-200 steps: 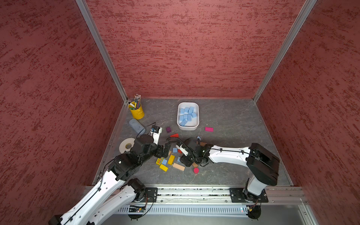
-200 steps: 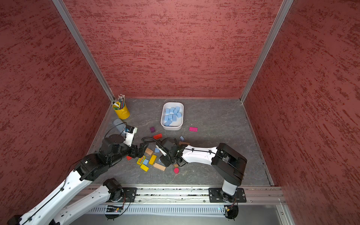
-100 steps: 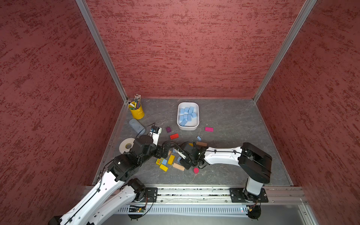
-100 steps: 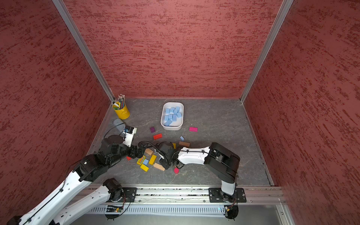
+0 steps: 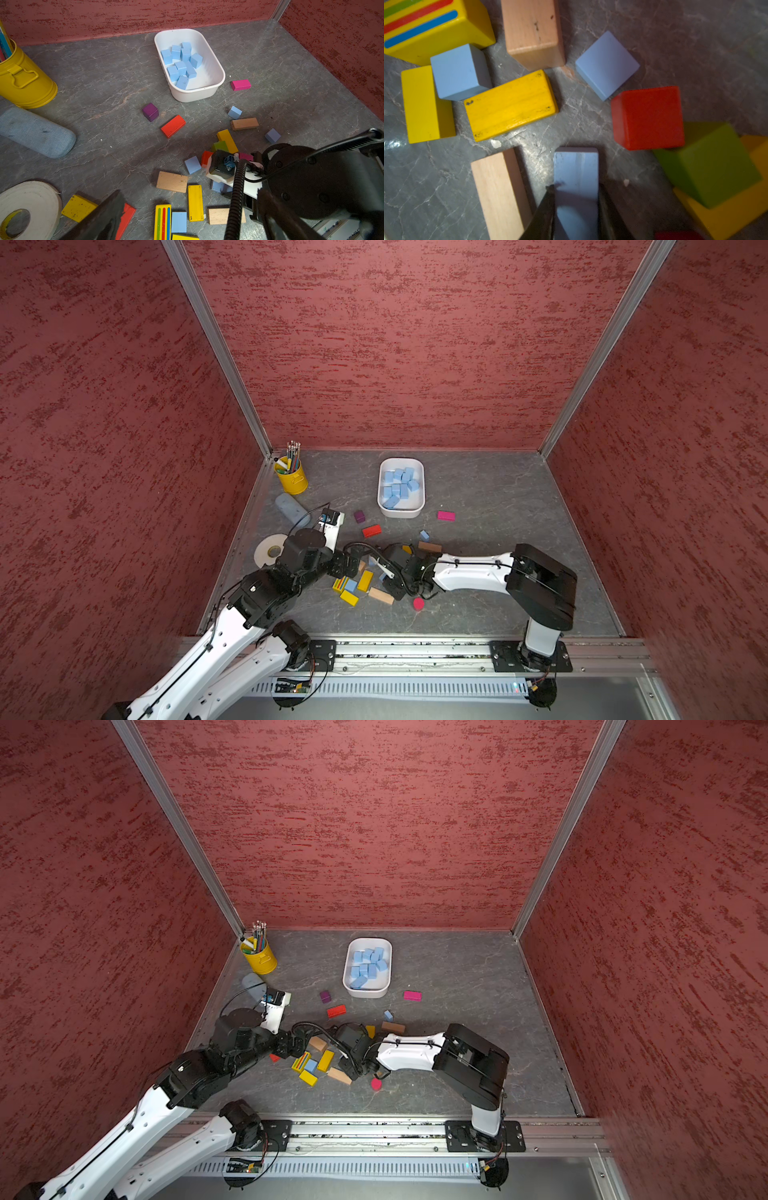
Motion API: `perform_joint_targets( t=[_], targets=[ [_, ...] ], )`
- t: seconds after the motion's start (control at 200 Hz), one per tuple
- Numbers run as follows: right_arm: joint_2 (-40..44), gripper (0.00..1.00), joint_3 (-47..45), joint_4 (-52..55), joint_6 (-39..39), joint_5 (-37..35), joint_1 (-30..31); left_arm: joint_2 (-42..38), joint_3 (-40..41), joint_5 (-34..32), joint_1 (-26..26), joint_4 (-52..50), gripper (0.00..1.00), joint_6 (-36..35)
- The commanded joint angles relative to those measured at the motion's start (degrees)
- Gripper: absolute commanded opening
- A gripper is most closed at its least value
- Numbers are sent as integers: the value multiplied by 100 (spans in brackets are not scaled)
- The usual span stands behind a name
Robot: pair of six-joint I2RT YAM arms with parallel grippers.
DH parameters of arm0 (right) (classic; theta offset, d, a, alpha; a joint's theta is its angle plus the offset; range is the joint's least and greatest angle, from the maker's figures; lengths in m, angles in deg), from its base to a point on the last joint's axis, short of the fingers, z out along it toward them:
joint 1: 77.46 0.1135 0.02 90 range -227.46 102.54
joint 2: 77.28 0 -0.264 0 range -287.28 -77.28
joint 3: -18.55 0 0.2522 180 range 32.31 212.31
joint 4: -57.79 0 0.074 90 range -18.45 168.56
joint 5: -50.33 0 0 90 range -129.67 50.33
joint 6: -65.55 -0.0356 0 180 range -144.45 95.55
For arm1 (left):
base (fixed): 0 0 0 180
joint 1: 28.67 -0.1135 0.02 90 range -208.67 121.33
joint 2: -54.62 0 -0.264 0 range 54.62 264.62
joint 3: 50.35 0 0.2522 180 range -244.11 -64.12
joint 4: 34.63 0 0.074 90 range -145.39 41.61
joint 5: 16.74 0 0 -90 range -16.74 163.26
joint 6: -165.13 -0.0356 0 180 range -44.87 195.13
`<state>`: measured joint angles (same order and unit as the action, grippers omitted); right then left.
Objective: Pick out the blue building blocks
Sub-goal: Pick up the building block from the center of the board.
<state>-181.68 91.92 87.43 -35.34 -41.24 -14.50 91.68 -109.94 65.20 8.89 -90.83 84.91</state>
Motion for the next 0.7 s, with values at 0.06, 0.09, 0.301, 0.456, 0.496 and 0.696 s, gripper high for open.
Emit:
perform_joint_targets(
  t=[0.06, 0.09, 0.301, 0.456, 0.496, 0.696],
  targets=[
    [385, 11, -2, -279, -79, -99, 59, -145, 21, -184, -21, 201, 100, 41],
    [451, 10, -3, -316, -84, -97, 59, -163, 25, -192, -24, 207, 100, 41],
    [768, 8, 15, -461, -141, -116, 50, -323, 47, -294, -25, 218, 100, 48],
    [933, 7, 67, -472, -217, -157, -2, -503, 75, -380, -22, 246, 100, 59],
    [980, 7, 84, -476, -229, -166, -19, -553, 87, -405, -29, 255, 100, 60],
    [1225, 7, 125, -511, -271, -247, -180, -699, 113, -429, -29, 282, 100, 59]
  ],
)
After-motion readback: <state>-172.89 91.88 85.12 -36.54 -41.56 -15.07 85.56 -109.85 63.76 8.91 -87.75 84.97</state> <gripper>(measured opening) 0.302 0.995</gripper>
